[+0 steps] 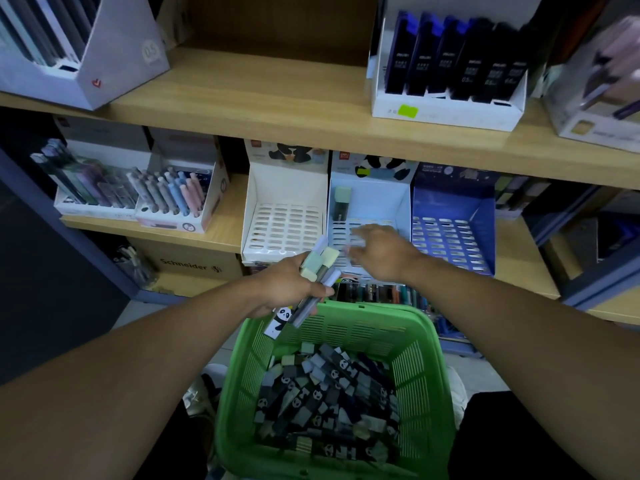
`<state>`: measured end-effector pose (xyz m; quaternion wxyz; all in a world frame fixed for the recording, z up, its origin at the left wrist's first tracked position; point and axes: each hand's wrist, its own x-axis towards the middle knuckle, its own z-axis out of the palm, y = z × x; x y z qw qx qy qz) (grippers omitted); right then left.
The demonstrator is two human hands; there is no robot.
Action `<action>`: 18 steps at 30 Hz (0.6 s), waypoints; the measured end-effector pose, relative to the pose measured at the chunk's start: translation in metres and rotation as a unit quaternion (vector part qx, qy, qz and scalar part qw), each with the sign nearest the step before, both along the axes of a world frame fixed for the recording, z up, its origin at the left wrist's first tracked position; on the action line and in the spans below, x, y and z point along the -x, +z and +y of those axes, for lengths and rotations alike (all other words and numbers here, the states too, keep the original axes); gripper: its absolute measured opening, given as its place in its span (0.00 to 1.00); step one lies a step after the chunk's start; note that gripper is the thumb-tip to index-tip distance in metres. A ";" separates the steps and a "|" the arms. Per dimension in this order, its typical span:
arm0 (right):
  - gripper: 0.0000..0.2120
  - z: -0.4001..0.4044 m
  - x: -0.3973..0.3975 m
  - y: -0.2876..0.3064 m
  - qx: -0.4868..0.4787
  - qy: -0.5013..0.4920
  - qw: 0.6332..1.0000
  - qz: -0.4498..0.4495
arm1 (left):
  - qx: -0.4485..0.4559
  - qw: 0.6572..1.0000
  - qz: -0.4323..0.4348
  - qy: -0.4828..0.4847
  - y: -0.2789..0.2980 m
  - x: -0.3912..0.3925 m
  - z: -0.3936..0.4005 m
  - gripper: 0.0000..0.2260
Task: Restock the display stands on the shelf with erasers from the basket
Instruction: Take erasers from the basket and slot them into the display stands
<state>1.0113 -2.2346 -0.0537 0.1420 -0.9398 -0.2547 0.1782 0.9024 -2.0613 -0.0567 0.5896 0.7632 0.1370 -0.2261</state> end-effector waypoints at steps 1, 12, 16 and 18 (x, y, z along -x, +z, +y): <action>0.28 0.003 -0.005 0.000 -0.074 -0.050 0.996 -0.004 | 0.005 1.000 -0.009 0.007 0.000 0.000 -0.001 0.24; 0.09 0.047 -0.038 -0.015 -0.235 -0.192 0.952 -0.030 | 0.033 0.999 -0.027 0.034 0.004 0.000 -0.006 0.14; 0.10 0.044 -0.043 -0.017 -0.135 -0.124 0.976 -0.120 | 0.034 0.999 -0.003 0.023 0.006 -0.002 -0.004 0.12; 0.08 0.041 -0.045 -0.016 -0.101 -0.092 0.979 -0.149 | 0.040 0.999 0.002 0.020 0.005 -0.002 -0.003 0.12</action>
